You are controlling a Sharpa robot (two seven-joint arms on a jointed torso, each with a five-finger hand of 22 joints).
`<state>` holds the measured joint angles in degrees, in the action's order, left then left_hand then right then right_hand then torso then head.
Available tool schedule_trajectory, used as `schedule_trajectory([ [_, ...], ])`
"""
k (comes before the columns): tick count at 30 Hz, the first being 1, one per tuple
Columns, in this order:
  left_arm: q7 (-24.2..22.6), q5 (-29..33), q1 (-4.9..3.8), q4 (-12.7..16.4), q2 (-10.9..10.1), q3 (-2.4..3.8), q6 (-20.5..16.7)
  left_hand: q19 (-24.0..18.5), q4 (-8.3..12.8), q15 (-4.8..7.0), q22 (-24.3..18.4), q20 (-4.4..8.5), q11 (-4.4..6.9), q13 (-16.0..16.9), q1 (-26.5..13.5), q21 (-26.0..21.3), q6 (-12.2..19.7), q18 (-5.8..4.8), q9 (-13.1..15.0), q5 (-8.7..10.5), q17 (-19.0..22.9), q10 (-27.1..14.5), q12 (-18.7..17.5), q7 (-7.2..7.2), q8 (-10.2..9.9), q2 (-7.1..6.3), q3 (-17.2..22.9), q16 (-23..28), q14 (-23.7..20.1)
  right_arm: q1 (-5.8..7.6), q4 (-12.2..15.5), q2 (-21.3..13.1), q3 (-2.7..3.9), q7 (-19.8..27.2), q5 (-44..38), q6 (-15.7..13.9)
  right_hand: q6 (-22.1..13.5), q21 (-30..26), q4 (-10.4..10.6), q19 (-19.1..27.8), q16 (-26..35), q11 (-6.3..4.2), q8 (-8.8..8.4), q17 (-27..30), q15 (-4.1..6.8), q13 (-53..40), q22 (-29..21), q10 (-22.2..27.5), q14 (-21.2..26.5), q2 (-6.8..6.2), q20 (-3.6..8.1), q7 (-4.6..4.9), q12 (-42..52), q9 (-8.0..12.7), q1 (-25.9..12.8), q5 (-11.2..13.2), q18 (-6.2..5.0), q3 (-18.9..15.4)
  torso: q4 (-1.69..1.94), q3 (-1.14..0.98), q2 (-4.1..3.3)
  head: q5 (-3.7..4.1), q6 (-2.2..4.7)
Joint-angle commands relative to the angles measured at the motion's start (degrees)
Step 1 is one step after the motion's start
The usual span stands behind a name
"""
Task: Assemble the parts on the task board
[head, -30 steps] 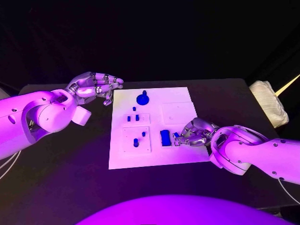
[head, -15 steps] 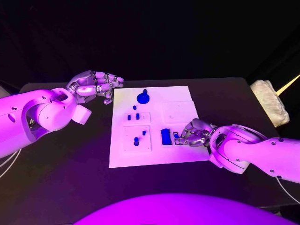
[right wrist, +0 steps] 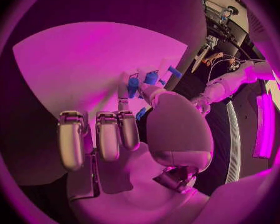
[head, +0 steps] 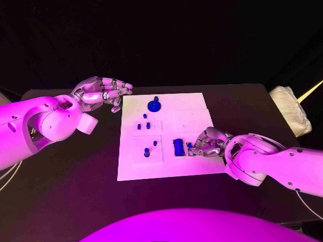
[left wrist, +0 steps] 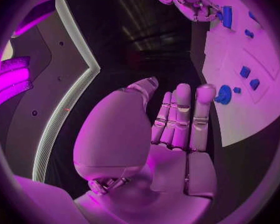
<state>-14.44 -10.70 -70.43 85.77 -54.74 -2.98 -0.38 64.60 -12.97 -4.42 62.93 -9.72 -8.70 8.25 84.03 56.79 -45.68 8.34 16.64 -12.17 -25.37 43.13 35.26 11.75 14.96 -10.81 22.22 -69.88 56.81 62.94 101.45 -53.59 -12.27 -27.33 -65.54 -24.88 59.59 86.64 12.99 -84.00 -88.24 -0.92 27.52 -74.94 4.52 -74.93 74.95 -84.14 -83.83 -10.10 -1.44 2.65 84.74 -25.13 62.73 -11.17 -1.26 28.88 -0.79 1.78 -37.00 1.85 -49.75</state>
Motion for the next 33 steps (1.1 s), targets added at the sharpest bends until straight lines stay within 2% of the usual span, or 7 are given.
schedule_trajectory([
  [1,-0.08,0.33,0.01,0.13,0.05,0.04,1.0,-0.32,-0.08,-0.03,-0.05,-0.01,0.01,-0.04,-0.66,-0.39,0.2,0.19,-0.07,0.0,-0.06,-0.05,0.2,0.39,0.2,0.07,0.4,0.24,-0.23,-0.06,0.07,0.2,0.01,-0.02,-1.18,-1.0,0.27,-0.22,0.13,-5.29,-0.12,-0.43,0.27,-12.26,0.41,-12.56,14.17,-3.69,-5.58,0.25,0.24,0.14,0.29,-0.05,-0.49,-0.02,0.6,0.21,-0.04,0.02,-0.01,0.01,0.0],
  [14,0.22,0.33,0.01,-0.06,0.15,0.03,1.21,-0.41,-0.12,-0.04,-0.13,-0.01,0.0,-0.05,-0.72,-0.5,0.22,0.21,-0.08,-0.02,-0.06,-0.07,0.21,0.4,0.23,0.16,0.47,0.28,-0.26,-0.1,0.39,0.51,0.01,0.5,-0.72,-1.19,0.31,-0.04,0.86,-5.33,-0.16,-0.4,0.59,-12.33,0.42,-12.71,14.22,-3.82,-5.6,0.05,0.3,0.19,0.54,-0.2,-2.92,0.84,0.63,-0.4,0.02,0.03,0.02,0.2,-0.02],
  [18,0.24,0.33,0.01,-0.03,0.11,0.03,1.21,-0.41,-0.12,-0.04,-0.13,-0.01,0.0,-0.05,-0.72,-0.5,0.22,0.21,-0.08,-0.02,-0.06,-0.07,0.21,0.4,0.23,0.16,0.47,0.28,-0.26,-0.1,0.26,0.48,0.01,0.27,-0.88,-0.25,0.16,-0.35,2.34,-5.26,-0.05,-0.32,0.81,-12.15,0.34,-12.62,14.14,-3.7,-5.56,-0.52,0.23,0.25,0.26,-0.27,-6.31,5.91,0.58,-2.08,-0.01,0.06,0.02,0.16,-0.07],
  [26,0.3,0.33,0.01,-0.01,0.07,0.03,1.2,-0.41,-0.12,-0.04,-0.13,-0.01,0.0,-0.05,-0.72,-0.5,0.22,0.21,-0.08,-0.02,-0.06,-0.07,0.21,0.4,0.23,0.16,0.47,0.28,-0.26,-0.1,0.2,0.38,0.01,0.13,-1.53,0.08,-0.03,-0.62,2.82,-5.21,0.01,-0.3,0.93,-12.07,0.33,-12.49,14.07,-3.56,-5.54,-1.0,0.21,0.26,-0.07,-0.31,-7.38,7.2,0.53,-3.21,-0.02,-0.01,0.03,0.16,0.02],
  [28,0.31,0.33,0.01,-0.01,0.07,0.03,1.21,-0.41,-0.12,-0.04,-0.13,-0.01,0.0,-0.05,-0.72,-0.5,0.22,0.21,-0.08,-0.02,-0.06,-0.07,0.21,0.4,0.23,0.16,0.47,0.28,-0.26,-0.1,0.21,0.33,0.01,0.13,-1.74,0.11,-0.07,-0.74,2.9,-5.18,0.05,-0.3,0.96,-11.99,0.33,-12.46,14.04,-3.52,-5.52,-1.22,0.21,0.27,-0.14,-0.33,-7.57,7.19,0.5,-3.61,-0.01,0.0,0.04,0.2,0.0],
  [30,0.31,0.33,0.01,-0.01,0.07,0.03,1.22,-0.41,-0.12,-0.04,-0.13,-0.01,0.0,-0.05,-0.72,-0.5,0.22,0.21,-0.08,-0.02,-0.06,-0.07,0.21,0.4,0.23,0.16,0.47,0.28,-0.26,-0.1,0.23,0.24,0.01,0.13,-1.9,0.12,-0.25,-0.76,2.98,-5.17,0.07,-0.32,1.17,-11.97,0.38,-12.46,14.04,-3.5,-5.52,-1.57,0.24,0.25,-0.2,-0.45,-7.97,2.25,0.5,-4.96,-0.02,0.01,0.06,0.26,-0.01],
  [33,0.32,0.33,0.01,-0.01,0.06,0.03,1.21,-0.41,-0.12,-0.04,-0.13,-0.01,0.0,-0.05,-0.72,-0.5,0.22,0.21,-0.08,-0.02,-0.06,-0.07,0.21,0.4,0.23,0.16,0.47,0.28,-0.26,-0.1,0.33,-0.03,0.01,0.21,-2.04,0.04,-0.28,-0.71,2.92,-5.18,0.03,-0.33,1.21,-12.04,0.36,-12.45,14.05,-3.48,-5.53,-1.53,0.25,0.24,-0.24,-0.47,-7.89,1.79,0.51,-5.16,-0.04,0.0,0.06,0.22,-0.09],
])
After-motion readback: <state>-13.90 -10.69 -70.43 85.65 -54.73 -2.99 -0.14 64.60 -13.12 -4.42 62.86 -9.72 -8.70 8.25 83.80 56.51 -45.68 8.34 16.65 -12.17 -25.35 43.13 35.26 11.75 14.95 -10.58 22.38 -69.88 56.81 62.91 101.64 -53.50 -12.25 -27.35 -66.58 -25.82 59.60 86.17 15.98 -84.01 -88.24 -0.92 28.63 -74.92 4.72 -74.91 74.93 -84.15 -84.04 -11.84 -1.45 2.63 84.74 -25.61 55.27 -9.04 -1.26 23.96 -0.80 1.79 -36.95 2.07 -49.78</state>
